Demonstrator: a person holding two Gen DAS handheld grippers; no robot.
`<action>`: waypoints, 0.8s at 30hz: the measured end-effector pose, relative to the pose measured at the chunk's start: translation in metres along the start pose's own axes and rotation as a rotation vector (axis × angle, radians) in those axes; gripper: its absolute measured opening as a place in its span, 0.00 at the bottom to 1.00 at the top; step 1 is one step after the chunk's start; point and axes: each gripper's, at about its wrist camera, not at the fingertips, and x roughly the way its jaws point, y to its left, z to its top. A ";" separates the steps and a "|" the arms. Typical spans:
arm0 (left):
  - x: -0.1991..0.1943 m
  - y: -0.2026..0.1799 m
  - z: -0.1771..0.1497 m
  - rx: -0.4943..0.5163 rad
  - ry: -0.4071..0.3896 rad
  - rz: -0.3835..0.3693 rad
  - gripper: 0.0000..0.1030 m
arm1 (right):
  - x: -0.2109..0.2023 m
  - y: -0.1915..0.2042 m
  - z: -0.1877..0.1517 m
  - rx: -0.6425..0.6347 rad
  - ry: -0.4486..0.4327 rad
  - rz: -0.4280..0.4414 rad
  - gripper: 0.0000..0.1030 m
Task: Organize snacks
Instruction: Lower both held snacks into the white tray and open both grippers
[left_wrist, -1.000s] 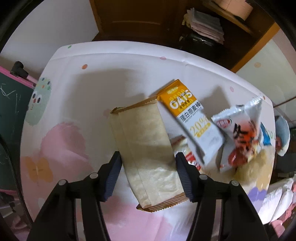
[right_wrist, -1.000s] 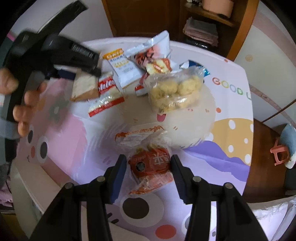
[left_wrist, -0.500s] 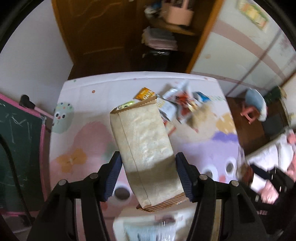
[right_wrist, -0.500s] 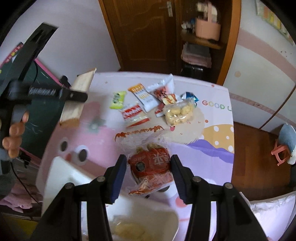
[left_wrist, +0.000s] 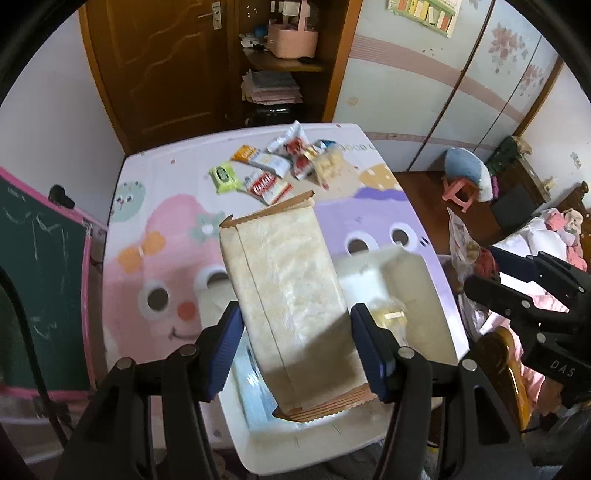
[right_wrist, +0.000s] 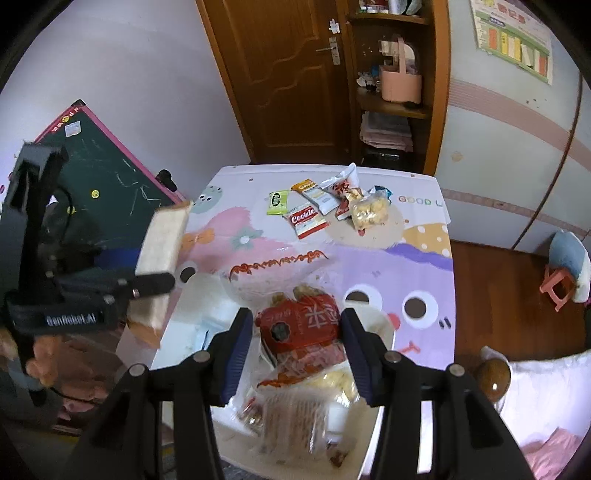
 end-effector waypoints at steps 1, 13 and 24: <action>-0.001 -0.002 -0.008 -0.003 -0.003 -0.005 0.56 | -0.003 0.002 -0.005 0.005 0.001 -0.005 0.48; 0.015 -0.022 -0.056 0.019 0.041 0.048 0.57 | 0.000 0.011 -0.040 0.083 0.080 -0.024 0.48; 0.013 -0.030 -0.054 0.052 0.018 0.128 0.84 | -0.002 0.021 -0.033 0.053 0.058 -0.044 0.53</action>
